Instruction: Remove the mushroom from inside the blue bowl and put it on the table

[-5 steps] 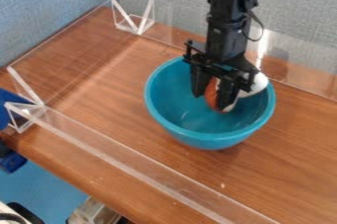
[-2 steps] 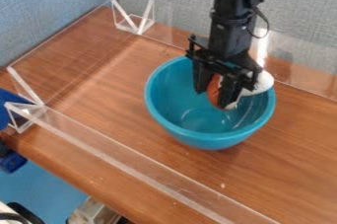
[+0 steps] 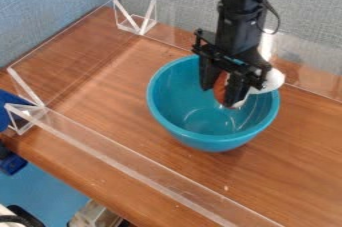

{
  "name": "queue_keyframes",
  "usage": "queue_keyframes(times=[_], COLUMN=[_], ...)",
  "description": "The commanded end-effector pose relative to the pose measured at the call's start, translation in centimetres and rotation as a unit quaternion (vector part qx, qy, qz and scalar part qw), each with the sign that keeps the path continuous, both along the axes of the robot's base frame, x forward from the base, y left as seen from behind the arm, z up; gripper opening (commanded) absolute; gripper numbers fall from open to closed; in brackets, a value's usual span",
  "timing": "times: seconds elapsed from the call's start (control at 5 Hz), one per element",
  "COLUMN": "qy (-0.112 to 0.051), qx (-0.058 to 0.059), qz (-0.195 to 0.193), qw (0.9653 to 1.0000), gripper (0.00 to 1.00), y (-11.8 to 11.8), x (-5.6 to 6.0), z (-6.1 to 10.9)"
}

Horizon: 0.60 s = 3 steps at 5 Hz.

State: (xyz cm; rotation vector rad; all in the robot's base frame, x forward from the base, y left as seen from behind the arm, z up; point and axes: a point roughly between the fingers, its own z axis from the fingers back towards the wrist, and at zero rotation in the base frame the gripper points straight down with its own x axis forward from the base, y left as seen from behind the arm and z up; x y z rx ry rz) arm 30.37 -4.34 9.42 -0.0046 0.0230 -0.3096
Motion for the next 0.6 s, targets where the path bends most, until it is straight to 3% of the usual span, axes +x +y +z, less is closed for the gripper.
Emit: queue_keyframes(times=[0.0,0.4], qy=[-0.044,-0.058], qx=[-0.001,0.003], qz=[-0.017,-0.039], qw=[0.9989,0.9976], gripper=[0.00,0.00], y=[-0.8,-2.1], x=[-0.1,-1.1], z=[2.8,4.1])
